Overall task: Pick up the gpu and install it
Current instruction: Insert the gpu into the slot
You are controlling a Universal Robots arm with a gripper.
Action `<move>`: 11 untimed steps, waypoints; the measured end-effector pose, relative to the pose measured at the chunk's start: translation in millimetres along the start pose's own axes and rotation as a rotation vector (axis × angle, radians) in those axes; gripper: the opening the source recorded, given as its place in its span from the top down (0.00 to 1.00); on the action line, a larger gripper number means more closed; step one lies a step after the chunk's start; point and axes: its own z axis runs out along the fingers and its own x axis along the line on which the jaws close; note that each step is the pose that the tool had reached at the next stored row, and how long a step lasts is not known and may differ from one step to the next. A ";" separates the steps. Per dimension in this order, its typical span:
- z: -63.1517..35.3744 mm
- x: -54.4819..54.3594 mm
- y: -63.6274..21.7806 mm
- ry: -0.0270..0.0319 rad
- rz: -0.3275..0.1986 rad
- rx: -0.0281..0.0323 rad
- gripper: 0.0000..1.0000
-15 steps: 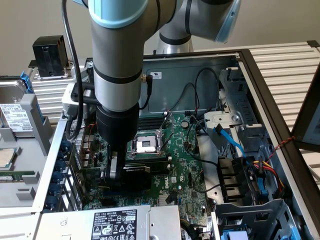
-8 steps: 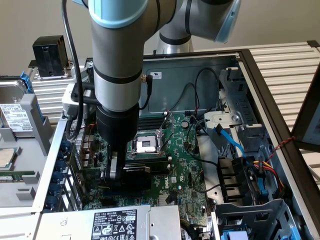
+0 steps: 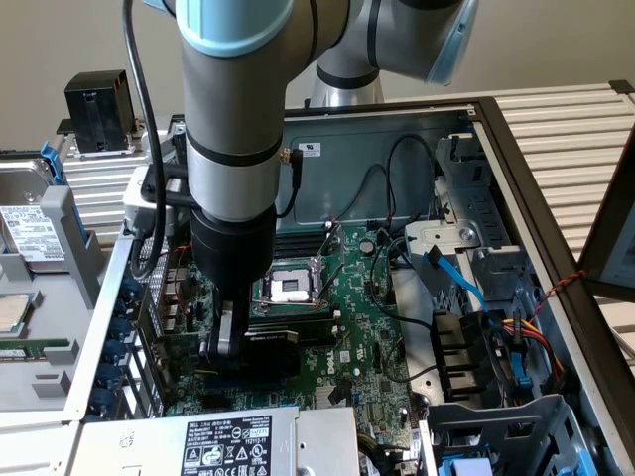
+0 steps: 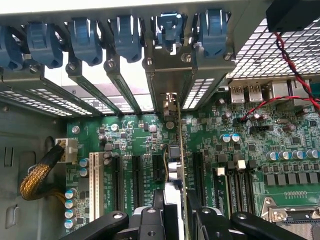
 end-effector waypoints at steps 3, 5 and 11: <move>0.3 -0.1 0.0 0.0007 0.000 0.0000 0.71; 0.5 -0.2 0.0 0.0010 0.000 0.0001 0.71; 1.2 -0.3 0.0 0.0012 0.000 0.0004 0.71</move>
